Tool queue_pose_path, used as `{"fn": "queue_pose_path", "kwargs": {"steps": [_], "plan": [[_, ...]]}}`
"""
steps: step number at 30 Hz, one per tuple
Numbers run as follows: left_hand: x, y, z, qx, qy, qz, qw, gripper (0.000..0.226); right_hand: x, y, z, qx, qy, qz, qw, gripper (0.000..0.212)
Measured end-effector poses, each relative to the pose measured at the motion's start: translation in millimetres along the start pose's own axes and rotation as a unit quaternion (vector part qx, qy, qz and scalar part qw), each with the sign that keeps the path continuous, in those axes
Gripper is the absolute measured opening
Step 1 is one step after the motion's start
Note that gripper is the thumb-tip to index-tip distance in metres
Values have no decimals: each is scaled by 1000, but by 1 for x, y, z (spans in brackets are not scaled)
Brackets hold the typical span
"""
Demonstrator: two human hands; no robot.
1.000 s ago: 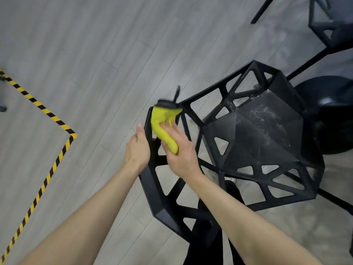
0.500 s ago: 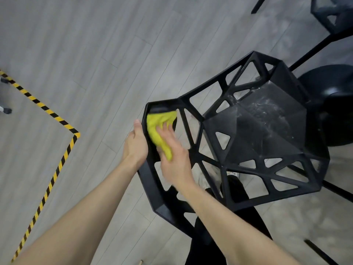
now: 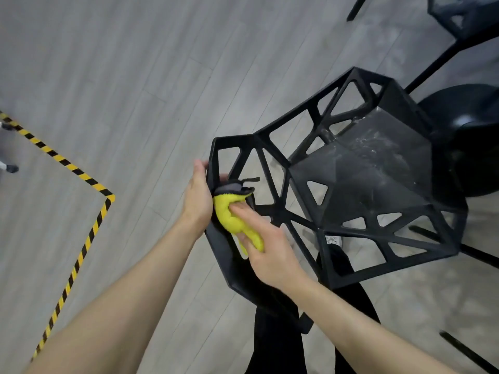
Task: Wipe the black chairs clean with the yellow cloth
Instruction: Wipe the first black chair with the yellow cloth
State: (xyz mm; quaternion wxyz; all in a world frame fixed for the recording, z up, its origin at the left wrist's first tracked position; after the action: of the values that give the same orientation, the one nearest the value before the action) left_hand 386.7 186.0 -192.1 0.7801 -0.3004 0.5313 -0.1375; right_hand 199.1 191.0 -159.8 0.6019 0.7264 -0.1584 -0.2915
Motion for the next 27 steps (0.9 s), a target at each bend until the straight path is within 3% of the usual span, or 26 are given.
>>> {"fn": "queue_pose_path", "kwargs": {"steps": [4, 7, 11, 17, 20, 23, 25, 27], "plan": [[-6, -10, 4, -69, -41, -73, 994, 60, 97, 21, 20, 24, -73, -7, 997, 57], [-12, -12, 9, -132, -80, -100, 983, 54, 71, 21, 2, -35, -22, 7, 999, 63], [-5, -5, -1, -171, 1, -70, 983, 57, -41, 8, -26, -61, 19, 0, 998, 64], [22, -7, -13, -80, 152, -67, 983, 69, 72, 33, 13, -76, -76, -13, 994, 59], [28, -3, -7, -14, 146, -45, 988, 65, 32, 29, -6, -89, -29, -16, 996, 62], [22, 10, -9, -24, 202, -1, 979, 59, -54, 27, -40, -137, 23, 2, 990, 65], [19, 15, -10, -28, 232, 35, 972, 62, -50, 30, -38, -201, 9, 16, 979, 66], [20, 7, -10, -12, 241, 39, 970, 60, -1, 34, -26, -187, -28, 3, 982, 65]]}}
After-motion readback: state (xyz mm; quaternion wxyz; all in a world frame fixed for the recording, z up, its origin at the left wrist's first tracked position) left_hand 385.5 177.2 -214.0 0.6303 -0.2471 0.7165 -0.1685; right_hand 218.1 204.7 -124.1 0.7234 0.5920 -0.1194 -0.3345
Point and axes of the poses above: each hand's wrist, its own x-axis towards the middle knuckle, its own z-axis out of the back of the hand, y = z × x, the point moved 7 cm from there along x, towards the middle knuckle, and after that the axes turned 14 degrees about y, right-handed, at the moved point
